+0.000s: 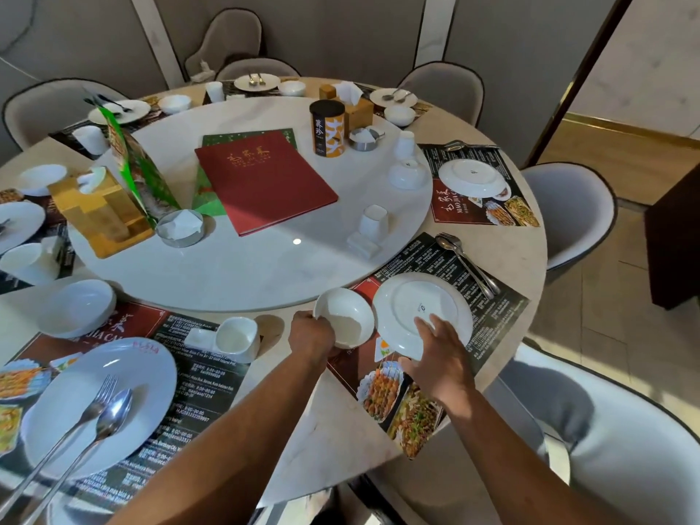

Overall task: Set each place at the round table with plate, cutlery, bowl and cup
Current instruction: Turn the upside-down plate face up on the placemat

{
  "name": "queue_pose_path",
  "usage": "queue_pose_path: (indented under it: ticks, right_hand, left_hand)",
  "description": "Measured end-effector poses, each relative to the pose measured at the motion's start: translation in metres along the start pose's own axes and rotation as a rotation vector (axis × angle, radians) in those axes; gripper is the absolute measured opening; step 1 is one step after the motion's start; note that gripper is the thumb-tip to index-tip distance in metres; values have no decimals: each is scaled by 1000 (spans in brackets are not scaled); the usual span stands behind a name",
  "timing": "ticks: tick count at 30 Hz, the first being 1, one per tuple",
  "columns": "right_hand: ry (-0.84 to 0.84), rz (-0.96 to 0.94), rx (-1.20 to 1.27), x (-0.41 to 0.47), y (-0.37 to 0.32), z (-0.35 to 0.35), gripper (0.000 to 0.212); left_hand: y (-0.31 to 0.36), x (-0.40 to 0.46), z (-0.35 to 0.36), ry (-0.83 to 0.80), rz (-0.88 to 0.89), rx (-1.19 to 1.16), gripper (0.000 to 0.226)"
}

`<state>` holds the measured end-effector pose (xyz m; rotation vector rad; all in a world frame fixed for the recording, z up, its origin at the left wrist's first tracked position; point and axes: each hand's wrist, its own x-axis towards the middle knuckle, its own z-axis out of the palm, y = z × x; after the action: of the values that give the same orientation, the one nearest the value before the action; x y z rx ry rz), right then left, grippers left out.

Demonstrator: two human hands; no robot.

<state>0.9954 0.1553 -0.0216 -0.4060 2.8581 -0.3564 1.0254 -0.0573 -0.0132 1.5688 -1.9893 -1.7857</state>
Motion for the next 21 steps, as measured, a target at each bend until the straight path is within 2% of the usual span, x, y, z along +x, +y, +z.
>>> queue_pose_path:
  ticks: [5,14,21]
  right_hand:
    - [-65,-18,-41,2,2,-6,80]
    - [-51,-34,-76,4,2,-6,80]
    - [-50,-49,-93,4,2,-5,80]
  left_hand:
    - [-1,3,2,-5,-25,-21,42]
    - [-6,8,2,8,5,-8,51]
    - [-6,-1,-1,68,112,77,54]
